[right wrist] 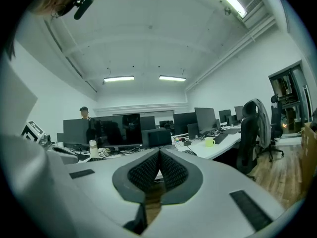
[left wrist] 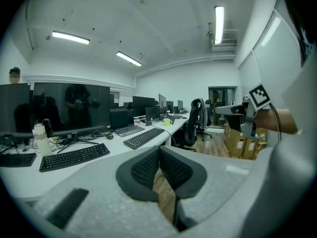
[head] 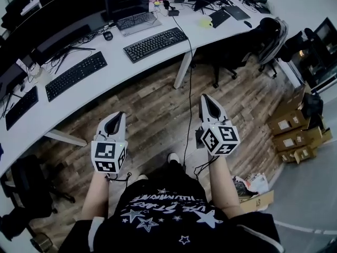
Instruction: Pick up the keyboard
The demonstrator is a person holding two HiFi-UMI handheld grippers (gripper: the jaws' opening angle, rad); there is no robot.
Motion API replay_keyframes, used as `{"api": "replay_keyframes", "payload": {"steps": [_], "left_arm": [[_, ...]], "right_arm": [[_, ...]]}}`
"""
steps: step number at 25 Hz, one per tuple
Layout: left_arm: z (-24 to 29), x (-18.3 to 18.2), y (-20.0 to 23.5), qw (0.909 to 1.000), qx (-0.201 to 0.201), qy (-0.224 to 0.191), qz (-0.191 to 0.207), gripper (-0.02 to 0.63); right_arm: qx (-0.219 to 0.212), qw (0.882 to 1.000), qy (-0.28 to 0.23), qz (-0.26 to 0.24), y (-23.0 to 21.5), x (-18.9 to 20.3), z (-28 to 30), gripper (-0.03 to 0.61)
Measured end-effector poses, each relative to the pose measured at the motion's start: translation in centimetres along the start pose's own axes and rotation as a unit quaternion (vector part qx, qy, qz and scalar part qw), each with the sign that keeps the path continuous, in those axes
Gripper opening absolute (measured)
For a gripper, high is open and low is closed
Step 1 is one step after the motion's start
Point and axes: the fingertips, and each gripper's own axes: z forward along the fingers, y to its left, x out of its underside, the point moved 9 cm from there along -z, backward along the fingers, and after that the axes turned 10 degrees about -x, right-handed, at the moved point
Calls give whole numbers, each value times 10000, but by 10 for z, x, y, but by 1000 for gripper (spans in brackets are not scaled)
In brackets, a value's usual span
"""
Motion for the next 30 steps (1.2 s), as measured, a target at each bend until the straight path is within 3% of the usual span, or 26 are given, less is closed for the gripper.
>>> {"api": "replay_keyframes", "payload": {"steps": [6,8,14,18,30], "left_arm": [[35,-17,-33,9987,-514,71,-22,21],[47,-24,-49,9974,-723,63,-53,23],[77,-40,-91,9917,-1253,41,-280,23],[92,-42,-110,9907,-1310,171,-337,25],[161,-43,-91,9894,-1316,393,-474,69]], "right_arm": [[-546,9984,-99,134,-64,-11,30,6],[-842,9963,-87,152,-89,-16,40,97],[-1436,9895,191,18,-152,-19,67,260],[-1678,9846,485,-71,-174,-13,79,341],[-1682,9824,800,-124,-209,-2,143,360]]}}
